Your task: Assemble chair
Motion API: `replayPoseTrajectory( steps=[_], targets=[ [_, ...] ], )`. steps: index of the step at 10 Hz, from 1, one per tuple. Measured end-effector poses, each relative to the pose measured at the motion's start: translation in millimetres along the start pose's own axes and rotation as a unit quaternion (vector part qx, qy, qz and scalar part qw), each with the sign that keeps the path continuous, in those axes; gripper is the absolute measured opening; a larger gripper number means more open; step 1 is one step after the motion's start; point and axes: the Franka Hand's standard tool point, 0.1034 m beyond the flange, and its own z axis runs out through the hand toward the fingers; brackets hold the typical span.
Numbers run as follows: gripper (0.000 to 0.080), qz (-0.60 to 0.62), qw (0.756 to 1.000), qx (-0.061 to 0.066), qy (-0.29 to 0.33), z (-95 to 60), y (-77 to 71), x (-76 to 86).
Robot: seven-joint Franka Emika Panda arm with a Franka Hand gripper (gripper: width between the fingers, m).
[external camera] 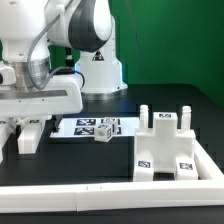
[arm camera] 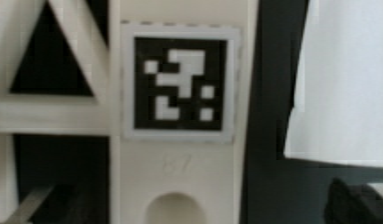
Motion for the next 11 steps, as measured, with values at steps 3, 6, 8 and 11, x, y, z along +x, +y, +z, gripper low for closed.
replayPoseTrajectory(
  steps=[3,6,8,11],
  targets=[
    [0.0525,0.002,1.000,0.001,-0.001,0.6,1.6,-0.8],
    [0.0282,0.002,1.000,0.001,-0.001,0.5,1.7,-0.8],
    [0.0282,0.004,1.000,0.001,-0.001,0.0,1.7,-0.3],
    [0.0282,0.037,0.999,0.023,-0.005,-40.7,-11.5,14.4]
  ],
)
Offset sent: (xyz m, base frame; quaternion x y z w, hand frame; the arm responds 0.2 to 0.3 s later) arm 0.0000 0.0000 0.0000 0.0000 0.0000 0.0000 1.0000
